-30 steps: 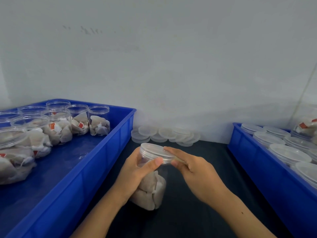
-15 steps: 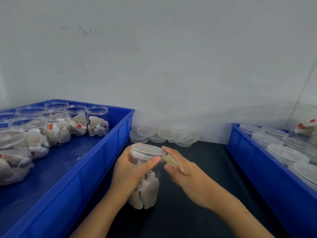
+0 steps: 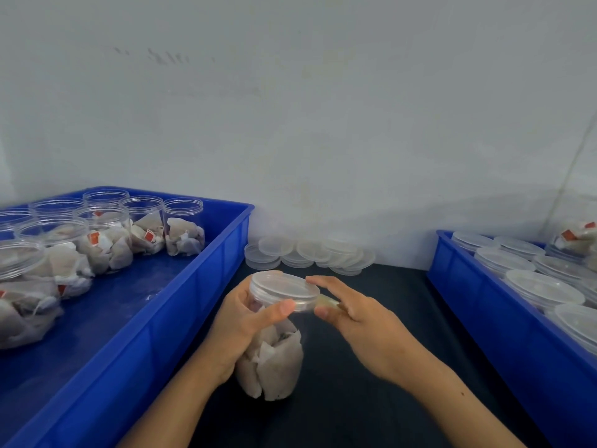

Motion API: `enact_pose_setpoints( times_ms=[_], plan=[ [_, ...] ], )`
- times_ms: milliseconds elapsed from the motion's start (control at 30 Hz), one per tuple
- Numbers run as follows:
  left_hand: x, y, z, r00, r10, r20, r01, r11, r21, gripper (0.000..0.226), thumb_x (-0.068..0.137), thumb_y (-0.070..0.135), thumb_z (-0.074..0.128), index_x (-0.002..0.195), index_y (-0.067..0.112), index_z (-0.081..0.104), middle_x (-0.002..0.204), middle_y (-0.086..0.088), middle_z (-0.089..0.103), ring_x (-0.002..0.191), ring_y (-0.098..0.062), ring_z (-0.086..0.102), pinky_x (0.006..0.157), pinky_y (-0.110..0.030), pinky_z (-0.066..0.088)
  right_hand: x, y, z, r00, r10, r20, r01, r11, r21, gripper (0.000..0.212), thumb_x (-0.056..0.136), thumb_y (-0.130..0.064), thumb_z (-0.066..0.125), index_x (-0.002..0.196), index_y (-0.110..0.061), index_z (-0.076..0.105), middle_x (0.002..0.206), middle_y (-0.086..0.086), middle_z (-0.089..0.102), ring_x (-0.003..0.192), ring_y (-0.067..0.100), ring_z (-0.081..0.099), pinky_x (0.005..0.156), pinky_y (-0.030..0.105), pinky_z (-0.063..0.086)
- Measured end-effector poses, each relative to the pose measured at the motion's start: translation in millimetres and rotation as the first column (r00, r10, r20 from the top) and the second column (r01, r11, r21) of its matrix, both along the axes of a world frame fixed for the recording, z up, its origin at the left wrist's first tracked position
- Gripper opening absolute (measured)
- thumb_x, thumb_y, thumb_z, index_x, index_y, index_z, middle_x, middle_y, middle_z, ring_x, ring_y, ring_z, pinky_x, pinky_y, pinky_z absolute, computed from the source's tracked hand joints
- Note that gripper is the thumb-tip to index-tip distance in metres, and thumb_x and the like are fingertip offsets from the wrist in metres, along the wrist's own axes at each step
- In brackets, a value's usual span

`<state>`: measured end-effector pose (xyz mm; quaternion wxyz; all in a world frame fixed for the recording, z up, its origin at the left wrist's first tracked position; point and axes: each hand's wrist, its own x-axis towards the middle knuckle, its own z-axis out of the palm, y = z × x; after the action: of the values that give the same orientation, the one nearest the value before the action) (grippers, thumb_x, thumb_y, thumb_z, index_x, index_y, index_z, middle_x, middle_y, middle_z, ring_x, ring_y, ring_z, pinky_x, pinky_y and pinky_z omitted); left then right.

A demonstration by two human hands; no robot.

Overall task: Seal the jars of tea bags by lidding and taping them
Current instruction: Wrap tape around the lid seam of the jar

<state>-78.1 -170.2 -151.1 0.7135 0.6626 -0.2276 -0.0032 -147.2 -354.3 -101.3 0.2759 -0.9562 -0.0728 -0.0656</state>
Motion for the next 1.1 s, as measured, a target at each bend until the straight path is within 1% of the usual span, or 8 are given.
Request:
enact_pose_setpoints(
  times_ms=[167, 267, 400, 567, 733, 833, 933, 1100],
  plan=[
    [-1.3, -1.7, -0.7, 0.999, 0.021, 0.037, -0.021, 1.000, -0.007, 0.080, 0.049, 0.053, 0.078, 0.118, 0.022, 0.051, 0.104, 0.019, 0.068, 0.099, 0.003, 0.064, 0.076, -0.008, 0.049, 0.6, 2.0, -2.4, 0.995, -0.046, 0.085, 0.048, 0.999, -0.018, 0.033, 0.099, -0.049, 0.039, 0.131, -0.056, 0.036, 0.075, -0.011, 0.057, 0.071, 0.009, 0.056, 0.074, 0.028, 0.050],
    [-6.0, -5.0, 0.7, 0.991, 0.074, 0.115, -0.084, 0.993, 0.084, 0.069, 0.056, 0.067, 0.069, 0.115, 0.034, 0.054, 0.109, 0.020, 0.065, 0.102, 0.011, 0.059, 0.077, -0.005, 0.046, -0.1, 4.1, -5.0, 0.982, -0.113, 0.148, 0.121, 0.991, -0.049, 0.037, 0.099, -0.050, 0.038, 0.135, -0.050, 0.040, 0.074, -0.012, 0.056, 0.067, 0.008, 0.055, 0.070, 0.030, 0.051],
    [-10.6, -10.1, 1.8, 0.943, 0.212, 0.256, -0.276, 0.930, 0.245, 0.104, 0.035, 0.090, 0.066, 0.127, 0.052, 0.035, 0.119, 0.036, 0.044, 0.110, 0.020, 0.044, 0.083, -0.008, 0.038, -4.0, 7.8, -9.4, 0.973, -0.174, 0.150, 0.182, 0.982, -0.046, 0.041, 0.098, -0.054, 0.036, 0.138, -0.051, 0.037, 0.097, -0.011, 0.065, 0.085, 0.014, 0.061, 0.076, 0.038, 0.055],
    [-8.3, -11.3, 1.2, 0.962, 0.201, 0.183, -0.223, 0.969, 0.108, 0.076, 0.048, 0.071, 0.078, 0.113, 0.043, 0.050, 0.102, 0.036, 0.060, 0.099, 0.016, 0.057, 0.073, 0.001, 0.043, -5.7, 11.5, -7.3, 0.985, -0.107, 0.138, 0.113, 0.993, -0.039, 0.042, 0.099, -0.052, 0.035, 0.141, -0.045, 0.034, 0.082, -0.011, 0.060, 0.073, 0.009, 0.058, 0.073, 0.033, 0.053],
    [-6.6, -7.7, -1.6, 0.968, 0.202, 0.151, -0.215, 0.974, 0.071, 0.077, 0.048, 0.059, 0.078, 0.117, 0.036, 0.052, 0.105, 0.028, 0.062, 0.101, 0.014, 0.056, 0.077, 0.001, 0.042, -5.4, 8.6, -0.3, 0.990, -0.071, 0.124, 0.082, 0.992, -0.091, 0.043, 0.102, -0.045, 0.034, 0.144, -0.037, 0.030, 0.070, -0.014, 0.049, 0.069, 0.004, 0.051, 0.068, 0.024, 0.040],
    [-5.5, -7.1, -2.4, 0.971, 0.181, 0.153, -0.194, 0.978, 0.075, 0.085, 0.049, 0.059, 0.086, 0.122, 0.031, 0.053, 0.111, 0.017, 0.064, 0.104, 0.007, 0.058, 0.080, -0.007, 0.047, -7.7, 9.6, 0.1, 0.996, -0.051, 0.075, 0.061, 0.988, -0.140, 0.042, 0.102, -0.046, 0.028, 0.143, -0.035, 0.030, 0.089, -0.012, 0.058, 0.087, 0.008, 0.053, 0.079, 0.029, 0.044],
    [-3.7, -7.4, -2.7, 0.975, 0.167, 0.148, -0.180, 0.981, 0.073, 0.087, 0.044, 0.058, 0.080, 0.122, 0.029, 0.053, 0.111, 0.013, 0.065, 0.104, 0.005, 0.060, 0.080, -0.010, 0.049, -7.9, 11.1, 0.5, 0.995, -0.095, 0.005, 0.095, 0.985, -0.144, 0.042, 0.102, -0.049, 0.023, 0.137, -0.030, 0.037, 0.110, -0.003, 0.061, 0.103, 0.019, 0.056, 0.090, 0.040, 0.048],
    [-0.8, -6.2, -2.8, 0.984, 0.094, 0.150, -0.109, 0.990, 0.094, 0.082, 0.047, 0.055, 0.079, 0.121, 0.032, 0.053, 0.110, 0.018, 0.065, 0.106, 0.003, 0.060, 0.081, -0.009, 0.049, -7.3, 13.2, 2.8, 0.988, -0.156, -0.007, 0.152, 0.974, -0.168, 0.046, 0.099, -0.054, 0.024, 0.123, -0.023, 0.047, 0.111, -0.002, 0.061, 0.101, 0.019, 0.058, 0.088, 0.043, 0.052]
  ],
)
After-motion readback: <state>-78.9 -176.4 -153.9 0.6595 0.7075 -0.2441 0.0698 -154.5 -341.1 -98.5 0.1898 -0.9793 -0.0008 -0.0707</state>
